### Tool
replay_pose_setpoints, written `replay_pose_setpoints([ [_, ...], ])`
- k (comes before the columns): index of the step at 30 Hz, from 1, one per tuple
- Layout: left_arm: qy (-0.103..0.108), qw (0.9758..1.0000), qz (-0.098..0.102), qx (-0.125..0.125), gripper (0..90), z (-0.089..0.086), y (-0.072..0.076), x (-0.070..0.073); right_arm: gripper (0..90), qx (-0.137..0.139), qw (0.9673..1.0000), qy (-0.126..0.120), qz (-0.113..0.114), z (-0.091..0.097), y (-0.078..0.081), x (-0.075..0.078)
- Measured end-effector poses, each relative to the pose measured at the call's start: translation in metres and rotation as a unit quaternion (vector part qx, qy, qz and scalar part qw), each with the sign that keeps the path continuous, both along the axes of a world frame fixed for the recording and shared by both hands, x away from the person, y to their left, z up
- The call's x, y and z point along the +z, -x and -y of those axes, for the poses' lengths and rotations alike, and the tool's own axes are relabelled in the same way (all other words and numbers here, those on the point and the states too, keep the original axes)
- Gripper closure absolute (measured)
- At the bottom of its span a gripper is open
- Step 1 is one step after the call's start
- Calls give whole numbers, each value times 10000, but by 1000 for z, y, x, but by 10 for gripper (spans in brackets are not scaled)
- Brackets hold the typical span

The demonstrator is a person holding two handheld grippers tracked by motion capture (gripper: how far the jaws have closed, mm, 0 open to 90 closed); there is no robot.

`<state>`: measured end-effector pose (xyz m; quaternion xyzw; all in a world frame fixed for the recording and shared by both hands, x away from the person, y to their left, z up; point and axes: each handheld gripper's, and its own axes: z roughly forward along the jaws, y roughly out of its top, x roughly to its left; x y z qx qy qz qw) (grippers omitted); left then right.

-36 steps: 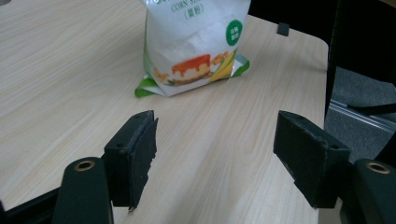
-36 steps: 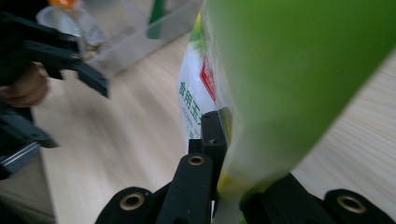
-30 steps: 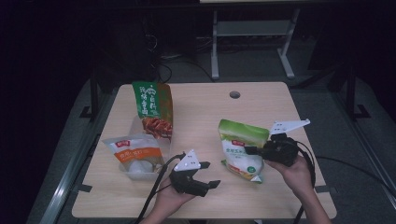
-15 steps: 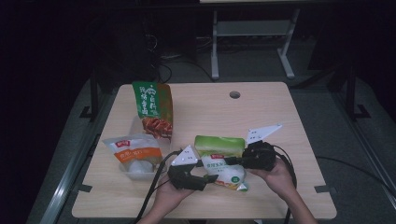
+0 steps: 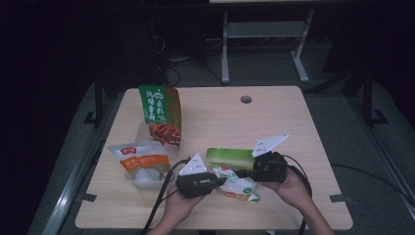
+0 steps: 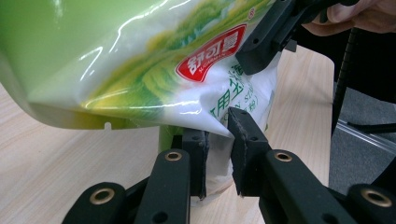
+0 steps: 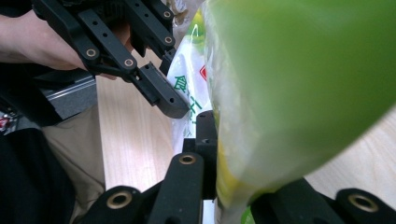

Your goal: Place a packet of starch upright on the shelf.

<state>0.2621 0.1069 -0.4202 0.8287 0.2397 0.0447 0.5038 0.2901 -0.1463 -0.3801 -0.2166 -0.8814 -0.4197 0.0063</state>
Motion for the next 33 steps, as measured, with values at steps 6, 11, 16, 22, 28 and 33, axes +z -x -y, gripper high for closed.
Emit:
replay_pose_setpoints([
  [6,-44,10000,6,47,665,-5,3,1,892,-109,9999,-39,17,4,-2,3],
  [11,-198,9997,122,-18,533,-18,16,2,895,-182,9994,-258,-121,4,-5,2],
  [16,-431,9988,153,-160,451,-31,34,-1,895,-275,9985,-410,-247,-2,-11,9],
  [22,-610,9977,228,-206,382,-44,43,-3,896,-320,9985,-423,-143,-16,-21,25],
  [28,-645,9973,291,-189,366,-54,46,-3,896,-270,9977,-614,-109,-31,-34,43],
  [33,-543,9980,263,-188,358,-58,46,-7,896,-190,9980,-603,-30,-52,-43,58],
])
